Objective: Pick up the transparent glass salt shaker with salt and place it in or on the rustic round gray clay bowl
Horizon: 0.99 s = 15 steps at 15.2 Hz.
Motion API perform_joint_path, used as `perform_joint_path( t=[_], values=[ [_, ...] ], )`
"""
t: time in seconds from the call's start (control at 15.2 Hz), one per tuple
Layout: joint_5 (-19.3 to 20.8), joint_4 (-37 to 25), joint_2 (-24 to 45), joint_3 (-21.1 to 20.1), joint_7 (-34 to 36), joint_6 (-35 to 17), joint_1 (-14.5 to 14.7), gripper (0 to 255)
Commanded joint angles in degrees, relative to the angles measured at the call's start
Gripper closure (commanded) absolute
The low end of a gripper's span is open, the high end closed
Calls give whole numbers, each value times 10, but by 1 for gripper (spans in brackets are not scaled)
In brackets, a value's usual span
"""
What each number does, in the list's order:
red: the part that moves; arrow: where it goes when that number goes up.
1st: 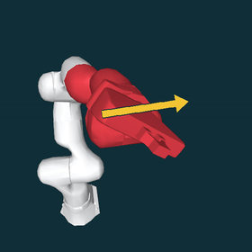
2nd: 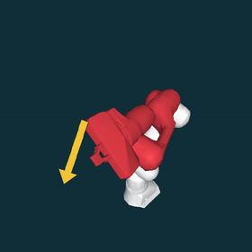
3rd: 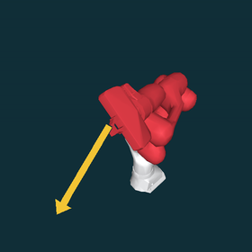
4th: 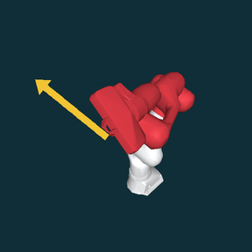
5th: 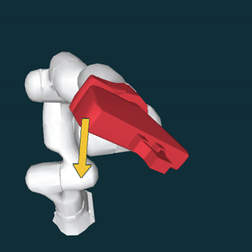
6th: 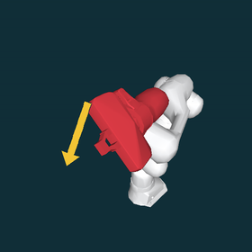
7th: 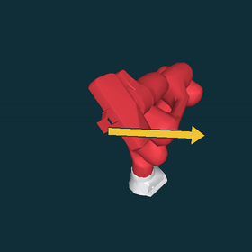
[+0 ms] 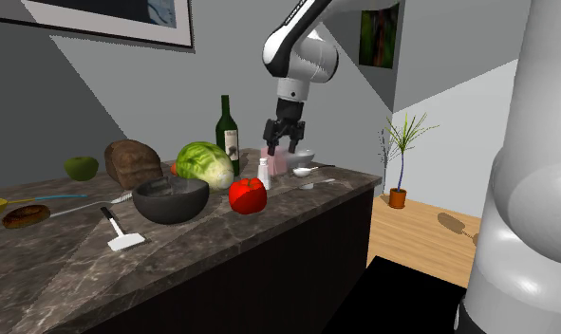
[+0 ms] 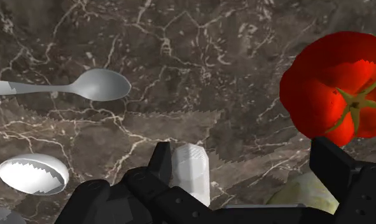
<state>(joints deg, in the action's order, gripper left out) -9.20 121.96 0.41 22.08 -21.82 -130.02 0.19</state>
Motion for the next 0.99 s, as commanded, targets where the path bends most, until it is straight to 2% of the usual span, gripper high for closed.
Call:
perform_joint_path(
  t=[0.0, 0.4, 0.92],
  values=[
    [-39, -33, 46, 4, -33, -14, -5, 0],
    [-145, -160, 182, -11, -117, -22, -46, 0],
    [-176, -171, 232, -28, -136, -58, -55, 0]
  ],
)
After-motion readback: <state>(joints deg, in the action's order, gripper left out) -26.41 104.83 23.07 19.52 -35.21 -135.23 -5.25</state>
